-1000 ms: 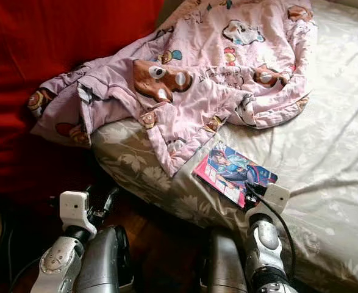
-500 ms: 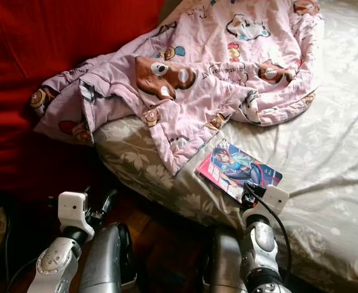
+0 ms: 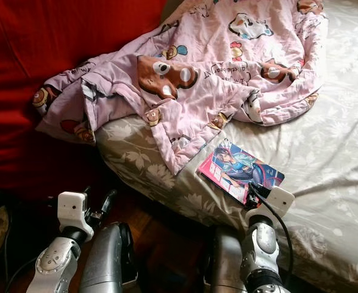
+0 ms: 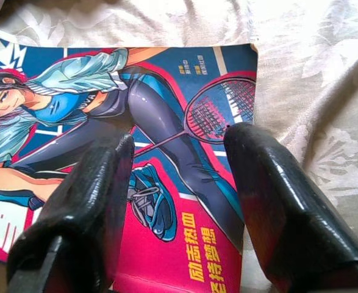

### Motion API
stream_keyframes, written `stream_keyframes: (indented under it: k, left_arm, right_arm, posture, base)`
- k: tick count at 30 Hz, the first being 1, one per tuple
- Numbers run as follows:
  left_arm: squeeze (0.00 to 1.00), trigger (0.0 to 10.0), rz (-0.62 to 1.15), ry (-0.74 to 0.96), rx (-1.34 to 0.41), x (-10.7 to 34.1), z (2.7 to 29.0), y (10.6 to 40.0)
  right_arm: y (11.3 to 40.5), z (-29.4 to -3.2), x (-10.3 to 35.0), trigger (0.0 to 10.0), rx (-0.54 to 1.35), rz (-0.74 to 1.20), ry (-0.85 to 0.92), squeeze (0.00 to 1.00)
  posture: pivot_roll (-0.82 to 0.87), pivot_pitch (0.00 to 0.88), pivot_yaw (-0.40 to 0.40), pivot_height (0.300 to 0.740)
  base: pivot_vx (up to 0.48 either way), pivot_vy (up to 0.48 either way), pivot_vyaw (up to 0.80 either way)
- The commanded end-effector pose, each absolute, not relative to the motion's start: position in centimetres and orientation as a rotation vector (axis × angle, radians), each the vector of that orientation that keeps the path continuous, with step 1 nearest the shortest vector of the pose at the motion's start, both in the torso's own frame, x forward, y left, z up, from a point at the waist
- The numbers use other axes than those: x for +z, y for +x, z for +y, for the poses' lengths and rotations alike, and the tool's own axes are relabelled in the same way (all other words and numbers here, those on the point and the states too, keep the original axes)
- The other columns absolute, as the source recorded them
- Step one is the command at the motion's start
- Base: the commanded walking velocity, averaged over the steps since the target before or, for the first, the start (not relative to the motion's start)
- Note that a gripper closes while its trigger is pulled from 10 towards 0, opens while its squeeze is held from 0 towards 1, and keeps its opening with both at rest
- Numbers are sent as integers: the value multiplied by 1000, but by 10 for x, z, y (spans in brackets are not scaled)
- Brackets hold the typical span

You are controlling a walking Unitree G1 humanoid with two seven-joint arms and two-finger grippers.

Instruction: Clean up the room

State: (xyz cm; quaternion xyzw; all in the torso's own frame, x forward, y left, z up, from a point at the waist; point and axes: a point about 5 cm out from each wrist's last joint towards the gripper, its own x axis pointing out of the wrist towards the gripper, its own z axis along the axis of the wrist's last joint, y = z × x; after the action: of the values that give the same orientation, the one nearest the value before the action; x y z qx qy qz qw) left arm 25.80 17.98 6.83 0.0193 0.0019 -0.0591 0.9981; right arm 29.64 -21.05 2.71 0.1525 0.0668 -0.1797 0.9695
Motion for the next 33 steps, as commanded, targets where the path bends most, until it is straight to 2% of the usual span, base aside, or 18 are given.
stream_keyframes:
  k: [1, 10, 19, 33]
  left_arm:
    - [0, 10000, 19, 39, -117, 66, 182, 255]
    - [0, 10000, 21, 43, -114, 66, 183, 254]
    - [0, 10000, 14, 51, -121, 68, 182, 257]
    - [0, 10000, 9, 61, -127, 69, 182, 259]
  right_arm:
    - [289, -212, 20, 10000, -375, 156, 302, 0]
    - [287, -212, 15, 10000, -386, 189, 297, 0]
    - [281, -216, 7, 10000, -437, 231, 367, 0]
    - [280, -211, 1, 10000, -411, 265, 464, 0]
  posture:
    - [131, 268, 11, 560]
    - [134, 268, 9, 560]
    - [136, 265, 12, 560]
    - [137, 262, 16, 560]
  base:
    - [0, 0, 0]
    - [0, 0, 0]
    - [0, 0, 0]
    - [0, 0, 0]
